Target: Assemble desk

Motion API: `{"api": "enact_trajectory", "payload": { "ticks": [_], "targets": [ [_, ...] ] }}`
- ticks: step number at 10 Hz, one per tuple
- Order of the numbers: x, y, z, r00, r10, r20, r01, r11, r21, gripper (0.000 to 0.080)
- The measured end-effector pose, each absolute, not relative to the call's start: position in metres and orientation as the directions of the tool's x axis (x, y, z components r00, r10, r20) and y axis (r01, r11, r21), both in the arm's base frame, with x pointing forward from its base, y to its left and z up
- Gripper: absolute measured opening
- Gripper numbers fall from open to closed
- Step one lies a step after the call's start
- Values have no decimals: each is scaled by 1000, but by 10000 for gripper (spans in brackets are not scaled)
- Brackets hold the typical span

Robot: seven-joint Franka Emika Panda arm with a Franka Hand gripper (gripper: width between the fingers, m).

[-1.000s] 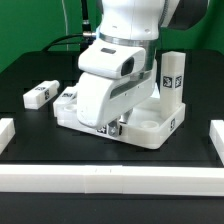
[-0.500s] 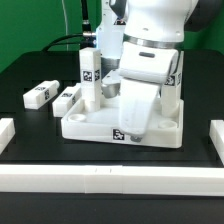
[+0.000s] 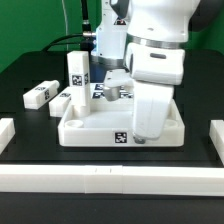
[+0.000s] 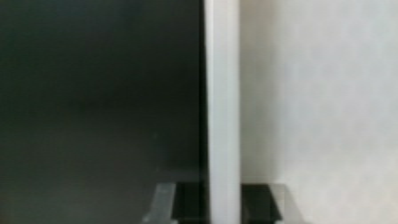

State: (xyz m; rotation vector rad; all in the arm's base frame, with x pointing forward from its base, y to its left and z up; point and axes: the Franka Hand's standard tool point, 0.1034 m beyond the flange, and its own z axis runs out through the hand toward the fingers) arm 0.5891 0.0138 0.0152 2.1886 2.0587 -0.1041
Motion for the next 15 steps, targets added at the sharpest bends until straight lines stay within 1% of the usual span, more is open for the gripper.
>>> {"api": "enact_trajectory", "payload": {
  "ticks": [1, 4, 7, 8, 9, 12, 13, 14, 15],
  "targets": [
    [601, 16, 17, 62, 988, -142, 997, -53, 63, 66],
    [630, 24, 15, 37, 989, -143, 997, -26, 77, 64],
    [629, 21, 15, 44, 989, -144, 996, -33, 78, 64],
    [629, 23, 15, 47, 988, -145, 997, -37, 70, 64],
    [634, 29, 16, 45, 988, -147, 998, -38, 52, 64],
    [661, 47, 21, 47, 988, -145, 998, -40, 48, 63],
    [665, 50, 21, 45, 988, -144, 998, -38, 48, 63],
    [665, 51, 20, 44, 988, -147, 998, -39, 39, 63],
    [666, 51, 21, 44, 988, -147, 998, -39, 39, 63]
  ]
}}
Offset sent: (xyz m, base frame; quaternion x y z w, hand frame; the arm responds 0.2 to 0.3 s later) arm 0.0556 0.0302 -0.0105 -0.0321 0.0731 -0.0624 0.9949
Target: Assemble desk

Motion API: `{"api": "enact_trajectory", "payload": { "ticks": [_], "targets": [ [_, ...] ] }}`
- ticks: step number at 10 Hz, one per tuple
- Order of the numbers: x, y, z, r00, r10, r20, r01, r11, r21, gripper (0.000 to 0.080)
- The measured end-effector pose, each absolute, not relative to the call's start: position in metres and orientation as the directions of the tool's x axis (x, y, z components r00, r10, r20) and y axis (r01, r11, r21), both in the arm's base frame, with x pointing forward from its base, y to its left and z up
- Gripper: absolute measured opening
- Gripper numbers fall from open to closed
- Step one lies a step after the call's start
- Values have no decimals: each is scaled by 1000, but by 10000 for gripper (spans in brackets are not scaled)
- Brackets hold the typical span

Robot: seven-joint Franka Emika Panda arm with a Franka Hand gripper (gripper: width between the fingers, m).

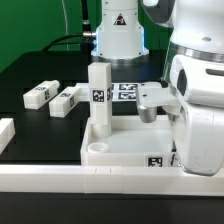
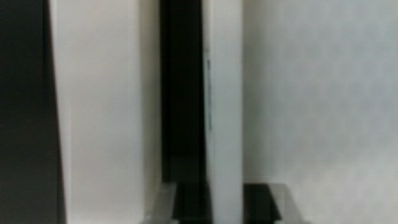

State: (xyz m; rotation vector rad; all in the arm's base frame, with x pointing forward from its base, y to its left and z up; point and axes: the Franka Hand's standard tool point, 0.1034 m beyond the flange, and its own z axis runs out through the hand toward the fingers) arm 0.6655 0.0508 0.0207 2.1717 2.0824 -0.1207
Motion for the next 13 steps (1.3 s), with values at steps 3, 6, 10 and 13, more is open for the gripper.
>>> {"api": "enact_trajectory", "payload": {
  "ticks": [3, 6, 10, 13],
  "targets": [
    [650, 50, 21, 41, 985, -165, 998, -48, -35, 346],
    [646, 46, 44, 44, 982, -184, 997, -56, -61, 611],
    [656, 30, 82, 57, 978, -200, 997, -65, -32, 648],
    [654, 29, 78, 58, 978, -201, 997, -67, -37, 649]
  ]
}}
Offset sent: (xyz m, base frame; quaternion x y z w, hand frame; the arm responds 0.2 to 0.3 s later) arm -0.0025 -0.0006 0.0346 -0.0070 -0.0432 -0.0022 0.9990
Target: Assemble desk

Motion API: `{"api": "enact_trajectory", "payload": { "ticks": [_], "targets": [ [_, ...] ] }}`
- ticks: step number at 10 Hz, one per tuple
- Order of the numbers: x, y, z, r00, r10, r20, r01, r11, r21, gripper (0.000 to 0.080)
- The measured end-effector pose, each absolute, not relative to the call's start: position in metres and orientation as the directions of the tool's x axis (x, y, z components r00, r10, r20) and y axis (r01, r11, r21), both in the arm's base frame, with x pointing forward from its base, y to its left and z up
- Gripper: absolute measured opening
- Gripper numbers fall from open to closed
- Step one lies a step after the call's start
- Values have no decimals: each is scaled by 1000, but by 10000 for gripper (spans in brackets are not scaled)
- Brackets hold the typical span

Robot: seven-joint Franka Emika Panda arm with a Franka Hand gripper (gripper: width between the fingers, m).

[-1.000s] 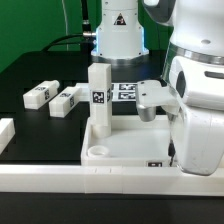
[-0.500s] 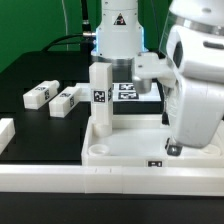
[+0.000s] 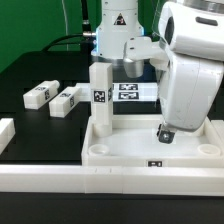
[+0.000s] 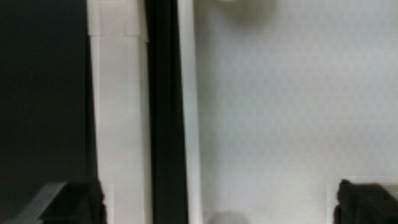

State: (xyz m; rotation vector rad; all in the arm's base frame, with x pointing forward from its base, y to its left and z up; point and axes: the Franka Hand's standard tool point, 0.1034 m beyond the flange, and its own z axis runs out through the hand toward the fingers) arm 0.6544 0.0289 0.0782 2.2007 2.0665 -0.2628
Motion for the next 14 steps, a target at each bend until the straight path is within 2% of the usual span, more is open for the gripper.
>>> {"api": "enact_trajectory", "payload": {
  "ticks": [3, 4, 6, 7, 12, 14],
  "targets": [
    [654, 26, 77, 89, 975, -202, 995, -97, -33, 649],
    [652, 18, 78, 181, 962, -204, 982, -189, -23, 649],
    [647, 2, 81, 475, 850, -227, 875, -485, 14, 649],
    [643, -2, 81, 550, 801, -237, 827, -562, 17, 649],
    [643, -2, 79, 792, 570, -219, 598, -796, 94, 649],
    [630, -25, 83, 925, 306, -225, 324, -945, 44, 649]
  ]
}}
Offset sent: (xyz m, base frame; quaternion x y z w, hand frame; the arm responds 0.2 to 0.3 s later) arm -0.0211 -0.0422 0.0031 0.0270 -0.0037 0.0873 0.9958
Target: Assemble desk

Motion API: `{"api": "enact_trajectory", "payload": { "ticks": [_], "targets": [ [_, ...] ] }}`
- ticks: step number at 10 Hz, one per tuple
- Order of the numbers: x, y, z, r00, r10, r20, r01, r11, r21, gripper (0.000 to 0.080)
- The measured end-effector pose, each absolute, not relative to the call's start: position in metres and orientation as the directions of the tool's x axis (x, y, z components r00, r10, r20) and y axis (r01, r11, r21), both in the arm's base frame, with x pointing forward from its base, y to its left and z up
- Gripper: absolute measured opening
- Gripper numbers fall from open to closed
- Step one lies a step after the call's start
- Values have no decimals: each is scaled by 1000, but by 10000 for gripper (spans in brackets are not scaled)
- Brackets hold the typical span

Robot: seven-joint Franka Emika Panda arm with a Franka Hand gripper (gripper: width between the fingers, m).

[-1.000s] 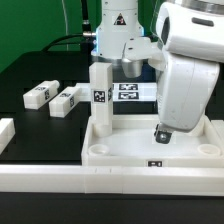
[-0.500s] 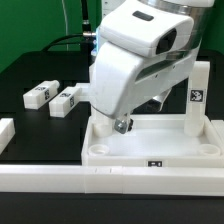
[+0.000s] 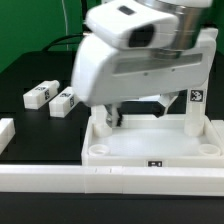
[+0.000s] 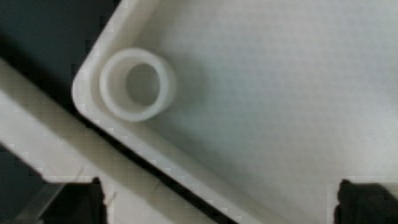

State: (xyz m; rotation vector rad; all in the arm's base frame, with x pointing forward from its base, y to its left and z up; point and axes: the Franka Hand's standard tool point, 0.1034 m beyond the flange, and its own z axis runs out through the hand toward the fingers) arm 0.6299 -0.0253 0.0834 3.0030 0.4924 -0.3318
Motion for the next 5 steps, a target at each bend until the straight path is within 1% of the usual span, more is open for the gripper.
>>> {"api": "enact_trajectory", "payload": {
  "ticks": [2, 3, 5],
  "targets": [
    [625, -52, 83, 966, 122, -226, 134, -990, 38, 649],
    [623, -58, 82, 974, 33, -223, 46, -998, 53, 649],
    [623, -55, 82, 972, -96, -214, -80, -993, 82, 649]
  ]
}}
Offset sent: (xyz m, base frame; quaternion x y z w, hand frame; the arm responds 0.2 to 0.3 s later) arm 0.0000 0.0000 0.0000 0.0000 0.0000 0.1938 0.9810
